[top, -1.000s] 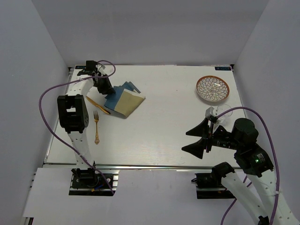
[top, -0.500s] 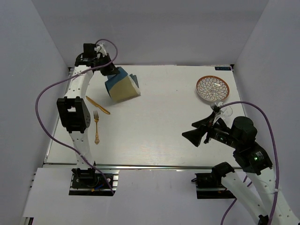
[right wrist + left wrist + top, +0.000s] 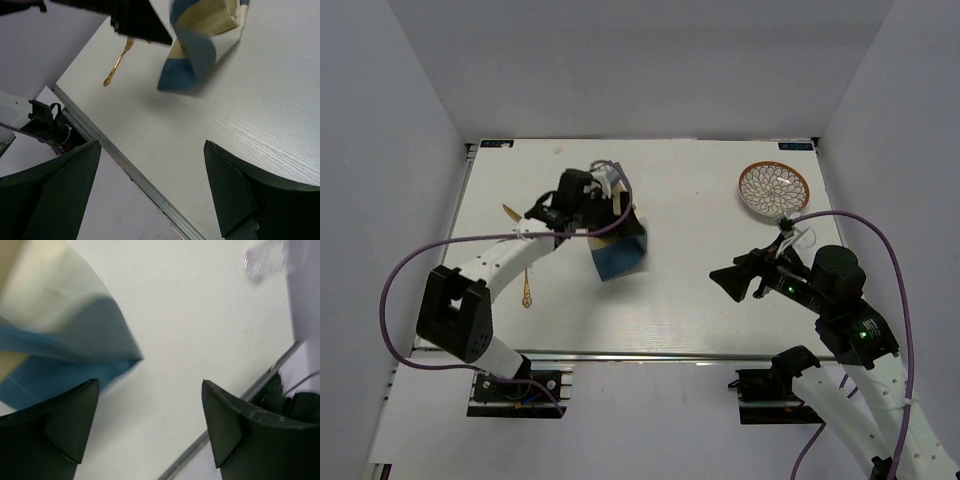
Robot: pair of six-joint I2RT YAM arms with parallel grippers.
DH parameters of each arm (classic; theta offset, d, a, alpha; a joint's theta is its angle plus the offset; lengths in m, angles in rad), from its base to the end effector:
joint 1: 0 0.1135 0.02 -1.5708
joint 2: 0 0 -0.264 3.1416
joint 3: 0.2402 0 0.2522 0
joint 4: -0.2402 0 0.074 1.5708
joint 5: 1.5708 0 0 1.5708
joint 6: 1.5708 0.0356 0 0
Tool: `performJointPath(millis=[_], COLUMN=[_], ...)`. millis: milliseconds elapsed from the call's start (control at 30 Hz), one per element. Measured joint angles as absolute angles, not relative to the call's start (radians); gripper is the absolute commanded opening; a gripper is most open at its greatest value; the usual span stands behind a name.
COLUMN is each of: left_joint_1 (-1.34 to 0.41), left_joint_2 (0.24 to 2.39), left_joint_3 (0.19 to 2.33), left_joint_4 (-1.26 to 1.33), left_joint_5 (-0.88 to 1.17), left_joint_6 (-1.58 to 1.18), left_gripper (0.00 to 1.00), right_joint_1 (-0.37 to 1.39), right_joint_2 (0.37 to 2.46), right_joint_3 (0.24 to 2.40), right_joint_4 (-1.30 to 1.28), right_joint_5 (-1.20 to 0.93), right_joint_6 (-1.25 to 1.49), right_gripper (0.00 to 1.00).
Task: Set the dinner table for one person
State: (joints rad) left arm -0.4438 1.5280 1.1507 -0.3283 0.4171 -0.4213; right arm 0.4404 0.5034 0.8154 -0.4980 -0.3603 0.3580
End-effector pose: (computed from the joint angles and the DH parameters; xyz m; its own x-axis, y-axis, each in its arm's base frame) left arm 0.3005 -0.1589 0.2737 -0.8089 -0.0294 -0.5872 0.3729 0.7465 -0.5510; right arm 0.0932 0.0578 0.3533 -0.4063 0.1710 -0.8976 -0.6086 0.6821 0.4054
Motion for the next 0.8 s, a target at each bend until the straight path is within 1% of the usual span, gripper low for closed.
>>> performJointPath(millis=[167, 233, 333, 433, 567, 667, 800], left_joint_1=[-0.557, -0.566, -0.562, -0.558, -0.558, -0.553, -0.550], left_joint_2=[1.391, 1.302, 1.178, 1.112, 1.048, 0.989, 0.908], left_joint_3=[0.928, 0.897, 0.916, 0.970, 1.018, 1.022, 1.021], left_joint_4=[-0.309, -0.350, -0.443, -0.573, -0.751, -0.852, -0.918], left_joint_5=[0.339, 0.265, 0.087, -0.080, -0.244, -0.315, -0.338], left_joint_6=[-0.443, -0.471, -0.579, -0.691, -0.810, -0.847, -0.851], left_gripper=[0.98, 0.98, 0.98, 0.98, 0.98, 0.98, 0.98], right_joint_1=[0.440, 0.440, 0.440, 0.442, 0.461, 0.478, 0.498], right_joint_2=[0.504, 0.509, 0.560, 0.706, 0.970, 1.150, 1.317], right_joint_3=[0.815, 0.808, 0.785, 0.772, 0.772, 0.772, 0.778], right_joint_4=[-0.497, -0.485, -0.445, -0.389, -0.295, -0.214, -0.110], right_joint_5=[-0.341, -0.339, -0.340, -0.340, -0.339, -0.343, -0.354], right_joint_6=[0.367, 0.371, 0.371, 0.366, 0.363, 0.379, 0.416], right_gripper=[0.89, 0.89, 0.89, 0.89, 0.89, 0.88, 0.86])
